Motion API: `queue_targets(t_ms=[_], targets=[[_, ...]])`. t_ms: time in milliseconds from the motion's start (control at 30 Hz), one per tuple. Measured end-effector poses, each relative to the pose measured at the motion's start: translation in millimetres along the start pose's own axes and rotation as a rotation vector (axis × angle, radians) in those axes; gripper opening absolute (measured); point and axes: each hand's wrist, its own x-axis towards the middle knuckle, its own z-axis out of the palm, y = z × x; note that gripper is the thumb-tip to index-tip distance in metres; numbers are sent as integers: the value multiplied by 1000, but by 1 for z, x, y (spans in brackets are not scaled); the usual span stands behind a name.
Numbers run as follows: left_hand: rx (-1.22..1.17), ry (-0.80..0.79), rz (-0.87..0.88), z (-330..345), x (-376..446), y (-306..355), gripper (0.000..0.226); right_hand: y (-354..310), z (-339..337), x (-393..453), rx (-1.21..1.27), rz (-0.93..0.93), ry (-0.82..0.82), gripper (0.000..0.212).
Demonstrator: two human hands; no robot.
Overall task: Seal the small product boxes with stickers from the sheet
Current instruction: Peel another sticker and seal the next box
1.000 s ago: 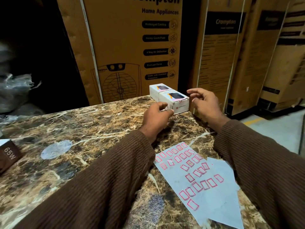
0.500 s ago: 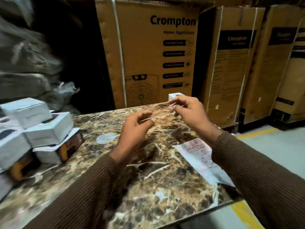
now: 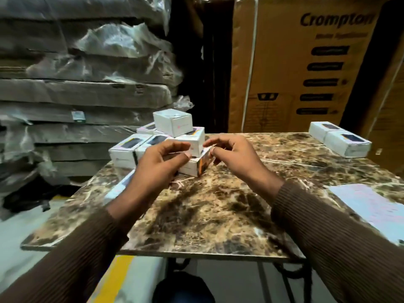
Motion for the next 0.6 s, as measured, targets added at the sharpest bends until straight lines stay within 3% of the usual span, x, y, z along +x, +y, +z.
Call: queue_targets(t_ms=[167, 367, 600], targets=[[142, 132, 101, -36, 35, 3, 16, -1, 34, 45, 8, -27, 83, 14], [363, 212, 118, -48, 91, -9, 33, 6, 49, 102, -22, -20, 257, 14], [646, 216, 161, -34, 135, -19, 49, 26, 60, 133, 39, 27, 140, 15]])
